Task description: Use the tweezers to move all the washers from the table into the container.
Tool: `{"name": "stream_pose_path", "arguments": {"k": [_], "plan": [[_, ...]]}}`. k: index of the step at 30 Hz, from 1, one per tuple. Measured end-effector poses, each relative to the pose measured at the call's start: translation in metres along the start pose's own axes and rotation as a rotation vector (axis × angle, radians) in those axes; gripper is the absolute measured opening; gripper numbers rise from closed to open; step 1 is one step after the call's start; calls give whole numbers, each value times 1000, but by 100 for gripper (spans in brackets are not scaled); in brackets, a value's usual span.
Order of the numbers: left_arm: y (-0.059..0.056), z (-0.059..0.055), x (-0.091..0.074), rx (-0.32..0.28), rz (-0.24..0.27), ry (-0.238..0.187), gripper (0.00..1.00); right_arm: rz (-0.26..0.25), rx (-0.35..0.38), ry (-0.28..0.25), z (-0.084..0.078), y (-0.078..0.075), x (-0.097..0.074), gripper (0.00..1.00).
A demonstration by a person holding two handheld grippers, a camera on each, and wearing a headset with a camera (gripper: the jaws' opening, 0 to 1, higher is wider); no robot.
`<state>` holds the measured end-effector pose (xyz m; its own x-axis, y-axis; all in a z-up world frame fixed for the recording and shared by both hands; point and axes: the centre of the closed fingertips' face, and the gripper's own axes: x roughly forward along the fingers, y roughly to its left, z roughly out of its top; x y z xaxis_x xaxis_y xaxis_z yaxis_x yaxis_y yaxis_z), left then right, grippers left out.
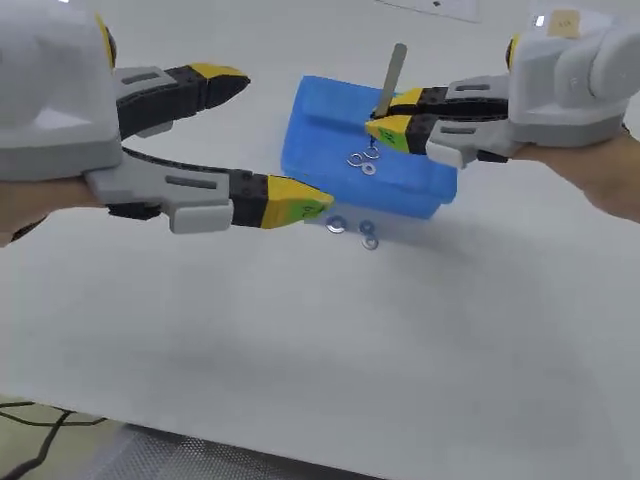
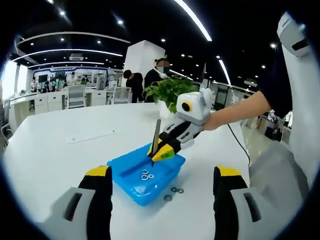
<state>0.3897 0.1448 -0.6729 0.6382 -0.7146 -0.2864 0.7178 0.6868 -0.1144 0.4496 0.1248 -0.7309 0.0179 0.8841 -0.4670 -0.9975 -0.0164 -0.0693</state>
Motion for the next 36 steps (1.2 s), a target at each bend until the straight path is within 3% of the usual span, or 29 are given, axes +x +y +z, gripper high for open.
{"name": "stream_pose_path", "arguments": {"k": [1, 4, 8, 9, 10, 12, 14, 15, 18, 20, 23, 30, 36], "plan": [[0, 2, 8, 14, -24, 5, 84, 7, -8, 5, -1, 3, 0, 8], [1, 11, 26, -27, -73, -25, 83, 23, -40, 26, -2, 11, -2, 8], [7, 20, 41, -21, -95, -46, 73, 33, -63, 35, -2, 14, -4, 8], [6, 22, 43, -17, -107, -47, 70, 36, -70, 35, 0, 16, -4, 8], [-1, 28, 45, -22, -160, -71, 67, 37, -73, 35, 0, 16, -4, 8], [-7, 38, 47, -65, -207, -104, 59, 45, -91, 40, 2, 19, -6, 8], [-2, 39, 50, -38, -196, -94, 52, 53, -91, 35, 4, 21, -7, 8], [-1, 35, 51, 4, -203, -65, 49, 54, -91, 35, 4, 21, -7, 8], [-8, 36, 51, 41, -253, -40, 35, 60, -97, 43, 3, 25, -9, 8], [-12, 39, 50, 21, -286, -41, 24, 67, -95, 43, 4, 27, -10, 8], [-17, 43, 49, 56, -291, -31, 23, 75, -97, 36, 6, 30, -9, 8], [-20, 29, 51, 138, -332, 44, 16, 91, -106, 17, 13, 35, -7, 8], [-18, 31, 50, 159, -328, 42, 10, 104, -115, 22, 12, 39, -7, 8]]}}
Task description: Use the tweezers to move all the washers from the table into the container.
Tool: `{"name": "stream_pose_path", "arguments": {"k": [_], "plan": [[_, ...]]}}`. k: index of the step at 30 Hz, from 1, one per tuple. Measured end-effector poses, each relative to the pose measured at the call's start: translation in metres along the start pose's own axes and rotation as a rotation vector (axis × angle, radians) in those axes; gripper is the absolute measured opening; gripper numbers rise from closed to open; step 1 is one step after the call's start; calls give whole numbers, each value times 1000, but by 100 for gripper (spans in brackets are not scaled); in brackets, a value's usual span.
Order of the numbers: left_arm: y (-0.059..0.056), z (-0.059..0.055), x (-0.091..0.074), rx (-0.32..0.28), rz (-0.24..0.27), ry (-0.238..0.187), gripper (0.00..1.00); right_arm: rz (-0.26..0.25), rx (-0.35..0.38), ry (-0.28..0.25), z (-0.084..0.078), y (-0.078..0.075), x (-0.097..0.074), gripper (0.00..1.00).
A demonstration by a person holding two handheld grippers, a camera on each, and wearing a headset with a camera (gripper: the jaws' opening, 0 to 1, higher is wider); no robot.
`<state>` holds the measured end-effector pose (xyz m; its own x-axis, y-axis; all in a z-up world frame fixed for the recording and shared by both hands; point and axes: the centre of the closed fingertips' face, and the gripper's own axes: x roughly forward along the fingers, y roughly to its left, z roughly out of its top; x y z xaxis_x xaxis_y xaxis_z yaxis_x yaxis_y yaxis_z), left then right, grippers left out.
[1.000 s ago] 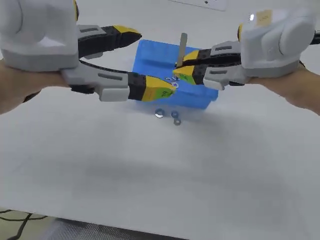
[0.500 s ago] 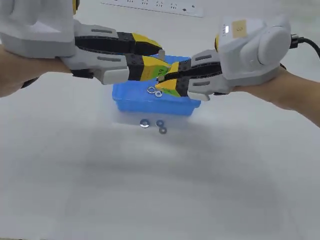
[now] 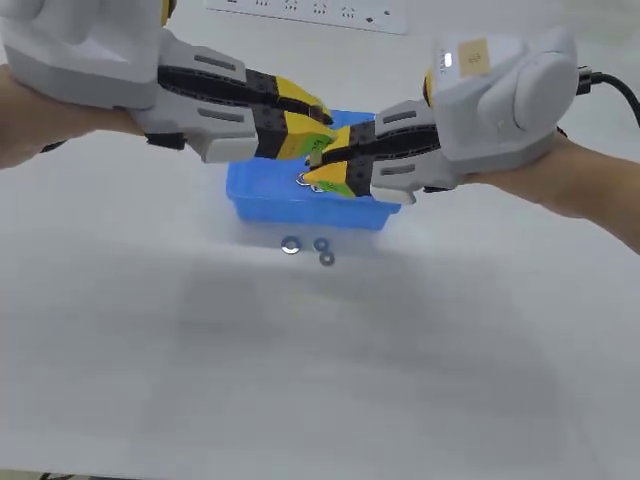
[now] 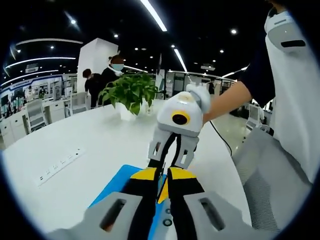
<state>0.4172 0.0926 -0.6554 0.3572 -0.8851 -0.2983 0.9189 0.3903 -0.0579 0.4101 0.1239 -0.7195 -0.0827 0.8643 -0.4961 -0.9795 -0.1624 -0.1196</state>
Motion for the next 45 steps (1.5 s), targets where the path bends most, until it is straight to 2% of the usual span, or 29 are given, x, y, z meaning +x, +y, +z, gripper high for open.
{"name": "stream_pose_path", "arguments": {"k": [5, 7, 8, 11, 19, 30, 32, 35, 40, 45], "plan": [[-1, -2, -1, 27, -12, 20, 7, 9, -10, 0, -1, 1, 1, 8], [-3, -4, -2, 82, -25, 35, 7, 14, -21, 8, -2, 3, 2, 8], [-2, -6, -2, 80, -22, 41, 6, 15, -23, 10, -2, 3, 3, 8], [-4, -8, -2, 127, -20, 53, 5, 16, -32, 19, -3, 6, 3, 8], [-8, 4, -2, 189, -1, 40, 4, -19, -25, -1, 5, 0, -1, 8], [-21, 18, -2, 204, -8, 40, 4, -52, -41, -9, 12, 7, -10, 12], [-24, 19, -4, 199, -8, 39, 4, -66, -35, -10, 12, 7, -11, 17], [-28, 20, -7, 196, -1, 42, 4, -91, -14, -10, 10, 8, -15, 24], [-35, 26, -13, 191, 12, 39, 4, -121, 29, -31, 7, 13, -24, 29], [-44, 23, -16, 188, 21, 51, 4, -162, 72, -67, 8, 18, -38, 35]]}}
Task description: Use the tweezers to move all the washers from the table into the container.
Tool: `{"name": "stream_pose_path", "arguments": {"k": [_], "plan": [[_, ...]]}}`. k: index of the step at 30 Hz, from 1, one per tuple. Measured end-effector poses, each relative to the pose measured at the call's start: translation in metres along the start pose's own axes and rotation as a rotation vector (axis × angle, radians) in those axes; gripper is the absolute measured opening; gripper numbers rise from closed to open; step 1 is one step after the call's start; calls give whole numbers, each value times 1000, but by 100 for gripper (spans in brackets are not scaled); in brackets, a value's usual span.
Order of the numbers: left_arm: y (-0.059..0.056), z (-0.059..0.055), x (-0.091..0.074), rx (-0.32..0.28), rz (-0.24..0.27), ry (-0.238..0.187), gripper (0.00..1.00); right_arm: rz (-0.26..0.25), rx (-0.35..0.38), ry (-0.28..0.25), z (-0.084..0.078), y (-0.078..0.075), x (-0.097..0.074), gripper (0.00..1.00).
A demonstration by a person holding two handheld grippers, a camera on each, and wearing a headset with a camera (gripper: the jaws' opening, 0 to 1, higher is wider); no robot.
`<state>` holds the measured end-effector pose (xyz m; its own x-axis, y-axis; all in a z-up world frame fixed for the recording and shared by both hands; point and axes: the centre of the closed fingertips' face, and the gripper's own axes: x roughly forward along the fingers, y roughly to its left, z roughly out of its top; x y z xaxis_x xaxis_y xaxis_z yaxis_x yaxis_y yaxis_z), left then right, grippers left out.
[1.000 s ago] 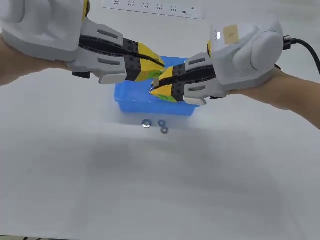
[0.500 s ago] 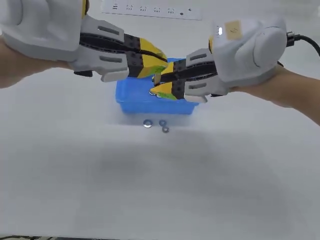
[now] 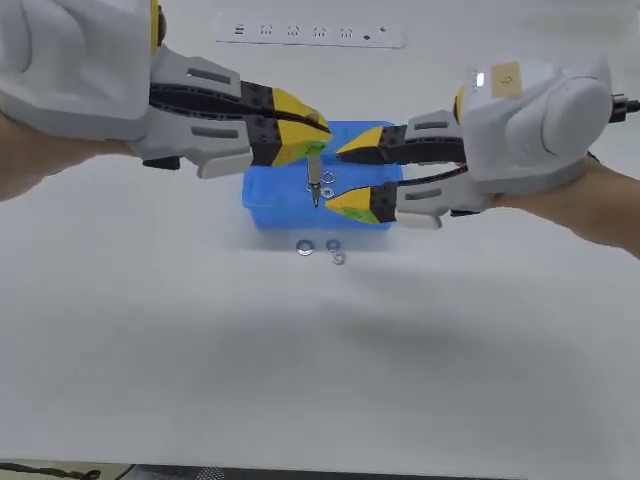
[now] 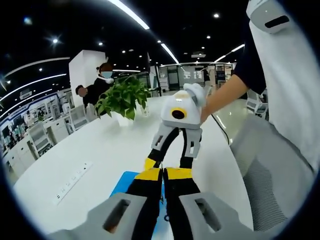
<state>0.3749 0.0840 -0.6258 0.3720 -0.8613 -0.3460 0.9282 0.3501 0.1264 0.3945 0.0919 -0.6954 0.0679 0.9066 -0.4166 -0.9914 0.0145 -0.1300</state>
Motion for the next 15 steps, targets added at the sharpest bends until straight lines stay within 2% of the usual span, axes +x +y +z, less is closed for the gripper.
{"name": "stream_pose_path", "arguments": {"k": [3, 5, 9, 12, 15], "plan": [[-3, -2, -1, -6, 24, 7, 4, -27, 22, -10, -1, 1, -9, 40], [-5, 0, -2, -28, 40, -17, 4, -37, 29, -8, -4, 4, -16, 42], [-14, -6, -1, -25, 40, 5, 4, -36, 45, -4, -10, 13, -25, 43], [-16, -12, -1, -18, 44, 30, 4, -38, 61, -3, -15, 21, -32, 48], [-16, -13, -2, -19, 52, 27, 4, -36, 77, -4, -19, 28, -38, 52]]}}
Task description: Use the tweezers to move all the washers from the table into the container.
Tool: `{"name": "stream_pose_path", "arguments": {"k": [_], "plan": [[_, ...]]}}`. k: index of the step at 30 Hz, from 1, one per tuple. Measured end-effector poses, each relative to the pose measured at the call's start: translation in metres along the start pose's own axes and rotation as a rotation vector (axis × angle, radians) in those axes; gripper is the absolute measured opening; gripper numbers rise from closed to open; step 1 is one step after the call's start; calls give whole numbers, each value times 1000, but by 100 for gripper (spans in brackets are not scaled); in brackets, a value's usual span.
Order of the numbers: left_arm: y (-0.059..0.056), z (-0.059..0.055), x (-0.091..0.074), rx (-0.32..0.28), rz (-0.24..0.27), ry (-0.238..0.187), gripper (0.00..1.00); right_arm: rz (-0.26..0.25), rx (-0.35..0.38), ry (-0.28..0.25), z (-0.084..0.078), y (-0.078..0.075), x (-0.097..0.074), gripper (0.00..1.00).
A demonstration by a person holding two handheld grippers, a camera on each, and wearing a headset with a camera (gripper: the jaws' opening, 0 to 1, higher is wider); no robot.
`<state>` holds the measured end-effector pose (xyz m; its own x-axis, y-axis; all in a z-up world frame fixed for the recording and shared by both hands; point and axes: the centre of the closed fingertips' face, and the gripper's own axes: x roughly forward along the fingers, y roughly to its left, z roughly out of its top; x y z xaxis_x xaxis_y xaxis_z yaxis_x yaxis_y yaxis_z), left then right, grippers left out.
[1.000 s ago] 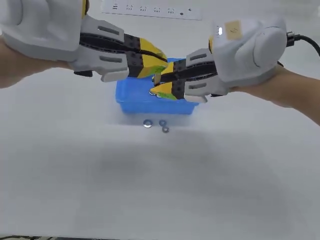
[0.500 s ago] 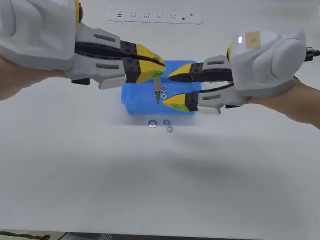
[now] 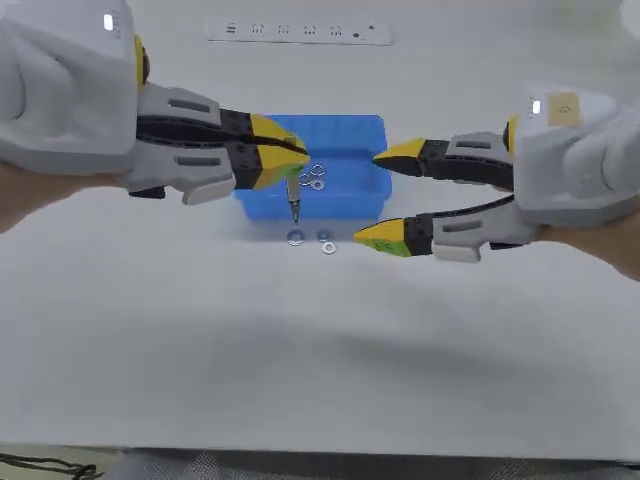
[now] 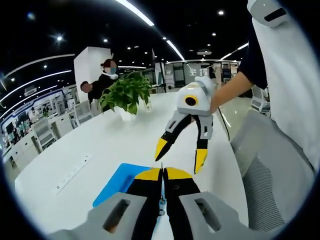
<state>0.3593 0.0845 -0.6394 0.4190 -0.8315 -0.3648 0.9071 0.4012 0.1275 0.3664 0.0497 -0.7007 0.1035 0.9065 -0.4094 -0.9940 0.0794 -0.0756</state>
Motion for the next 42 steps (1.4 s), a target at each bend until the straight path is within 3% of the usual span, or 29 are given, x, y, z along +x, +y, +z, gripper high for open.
{"name": "stream_pose_path", "arguments": {"k": [12, 20, 24, 33, 42], "plan": [[-8, -11, 11, 13, 17, -14, 4, 25, 56, 11, -18, 24, -12, 69], [-15, -14, 24, 3, 4, -46, 5, 44, 105, 37, -35, 34, -13, 86], [-16, -18, 29, 8, -2, -41, 5, 63, 120, 45, -41, 40, -12, 94], [-20, -19, 44, -10, -23, -60, 5, 88, 151, 52, -50, 49, -6, 100], [-15, -27, 50, -15, -26, -57, 5, 93, 180, 42, -53, 50, -6, 100]]}}
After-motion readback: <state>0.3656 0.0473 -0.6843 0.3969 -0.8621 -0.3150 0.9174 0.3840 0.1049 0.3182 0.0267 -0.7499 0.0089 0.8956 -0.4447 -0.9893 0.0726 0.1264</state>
